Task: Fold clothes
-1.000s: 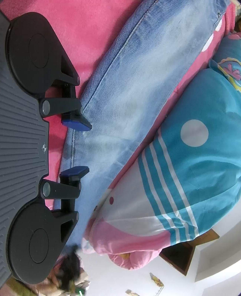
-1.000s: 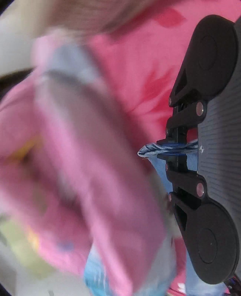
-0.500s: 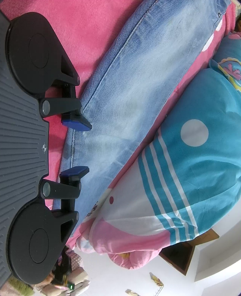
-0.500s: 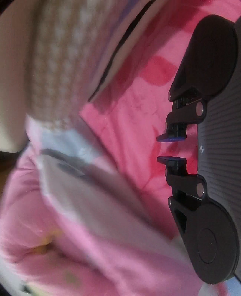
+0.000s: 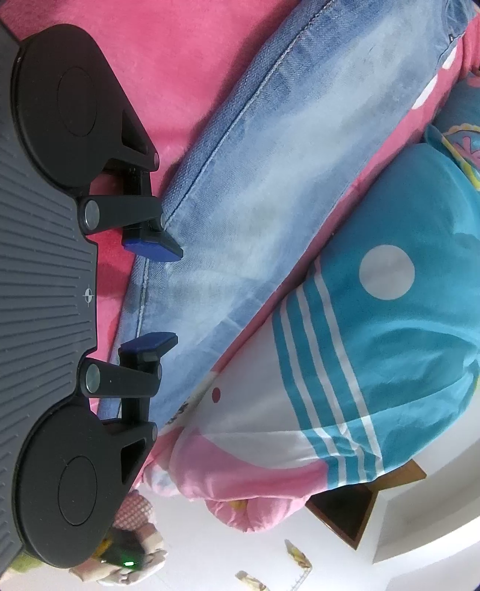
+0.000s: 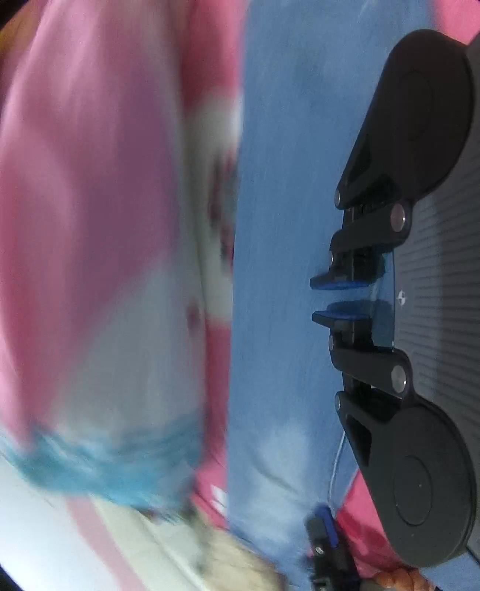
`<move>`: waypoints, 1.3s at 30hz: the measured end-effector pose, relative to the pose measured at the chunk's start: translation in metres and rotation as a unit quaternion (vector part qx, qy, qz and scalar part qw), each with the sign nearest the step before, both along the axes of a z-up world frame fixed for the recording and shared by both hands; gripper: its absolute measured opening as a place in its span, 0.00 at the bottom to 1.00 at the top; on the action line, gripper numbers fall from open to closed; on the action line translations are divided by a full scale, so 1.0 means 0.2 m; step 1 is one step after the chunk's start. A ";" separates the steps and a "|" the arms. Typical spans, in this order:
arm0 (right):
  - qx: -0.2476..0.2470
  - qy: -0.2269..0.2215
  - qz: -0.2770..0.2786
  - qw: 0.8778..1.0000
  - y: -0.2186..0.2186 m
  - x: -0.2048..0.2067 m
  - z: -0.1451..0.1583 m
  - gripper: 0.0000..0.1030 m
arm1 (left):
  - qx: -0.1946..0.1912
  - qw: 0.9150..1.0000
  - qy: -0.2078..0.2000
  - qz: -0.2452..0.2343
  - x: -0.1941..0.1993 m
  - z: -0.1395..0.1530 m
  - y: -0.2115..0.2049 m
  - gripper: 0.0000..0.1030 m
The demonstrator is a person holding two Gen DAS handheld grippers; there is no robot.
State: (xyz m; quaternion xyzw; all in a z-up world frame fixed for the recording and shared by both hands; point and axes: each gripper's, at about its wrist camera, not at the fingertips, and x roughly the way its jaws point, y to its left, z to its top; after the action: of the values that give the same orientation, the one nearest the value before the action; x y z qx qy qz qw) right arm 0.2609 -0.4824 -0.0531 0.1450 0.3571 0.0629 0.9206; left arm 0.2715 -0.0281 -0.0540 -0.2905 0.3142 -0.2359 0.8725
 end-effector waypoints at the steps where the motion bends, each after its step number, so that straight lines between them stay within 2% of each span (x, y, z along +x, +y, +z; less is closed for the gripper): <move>1: -0.003 0.000 -0.042 0.999 -0.15 -0.08 0.00 0.02 | -0.001 1.000 0.000 0.000 0.00 0.00 0.00 0.41; 3: 0.034 0.003 -0.102 0.994 -0.38 -0.21 0.00 0.00 | -0.002 1.000 0.000 0.000 0.00 0.00 0.00 0.41; 5: 0.080 0.008 -0.157 0.984 -0.59 -0.34 0.01 0.00 | -0.003 1.000 0.000 0.000 0.00 0.00 0.00 0.41; 6: 0.089 0.007 -0.182 0.979 -0.64 -0.39 0.03 0.00 | -0.004 1.000 0.000 0.000 0.00 0.00 0.01 0.41; 7: 0.072 -0.001 -0.190 0.979 -0.61 -0.40 0.07 0.03 | -0.005 1.000 0.000 0.000 0.00 0.00 0.01 0.41; 9: 0.018 -0.022 -0.188 0.982 -0.50 -0.39 0.16 0.03 | -0.006 1.000 0.000 0.000 0.00 0.00 0.01 0.41; 13: -0.019 -0.043 -0.117 0.992 -0.19 -0.24 0.24 0.04 | -0.008 1.000 0.000 0.001 0.00 0.00 0.01 0.41; 16: -0.041 -0.056 -0.058 0.996 0.04 -0.11 0.29 0.12 | -0.009 1.000 0.000 0.001 0.00 0.00 0.01 0.41; 18: -0.063 -0.049 -0.036 0.996 0.15 -0.07 0.26 0.22 | -0.010 1.000 0.000 0.001 0.00 -0.01 0.01 0.41; 21: -0.115 -0.004 -0.048 0.992 0.16 -0.06 0.12 0.28 | -0.010 1.000 0.000 0.001 0.00 -0.01 0.01 0.41; 23: -0.099 0.004 -0.063 0.993 0.07 -0.13 0.05 0.28 | -0.010 1.000 0.000 0.001 0.00 -0.01 0.01 0.41; 26: -0.082 0.001 -0.092 0.992 -0.01 -0.30 0.06 0.30 | -0.011 1.000 0.000 0.000 0.00 -0.01 0.02 0.43; 28: -0.099 0.006 -0.103 0.990 0.00 -0.40 0.06 0.46 | -0.007 1.000 -0.003 -0.001 0.00 0.00 0.01 0.46; 29: -0.109 0.001 -0.107 0.988 0.01 -0.45 0.04 0.59 | -0.005 1.000 -0.005 -0.003 0.00 0.00 0.01 0.48; 31: -0.123 -0.007 -0.116 0.986 0.03 -0.53 0.02 0.65 | -0.001 1.000 -0.011 -0.007 -0.01 0.01 0.00 0.54; 34: -0.127 -0.013 -0.139 0.982 0.03 -0.56 0.03 0.80 | 0.010 0.999 -0.024 -0.018 -0.03 0.03 -0.02 0.70; 36: -0.132 -0.007 -0.157 0.979 0.02 -0.56 0.03 0.99 | 0.024 0.999 -0.035 -0.027 -0.04 0.05 -0.05 0.91; 37: -0.131 -0.005 -0.163 0.978 0.02 -0.56 0.03 1.00 | 0.037 0.998 -0.041 -0.028 -0.06 0.06 -0.06 1.00; 39: -0.130 -0.004 -0.170 0.977 0.01 -0.55 0.02 1.00 | 0.072 0.996 -0.044 -0.013 -0.07 0.08 -0.09 1.00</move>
State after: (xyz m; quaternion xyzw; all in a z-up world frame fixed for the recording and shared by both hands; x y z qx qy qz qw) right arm 0.1500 -0.4804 -0.0482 0.0819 0.3286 -0.1407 0.9303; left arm 0.2567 -0.0464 -0.0376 -0.2114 0.2952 -0.2369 0.9011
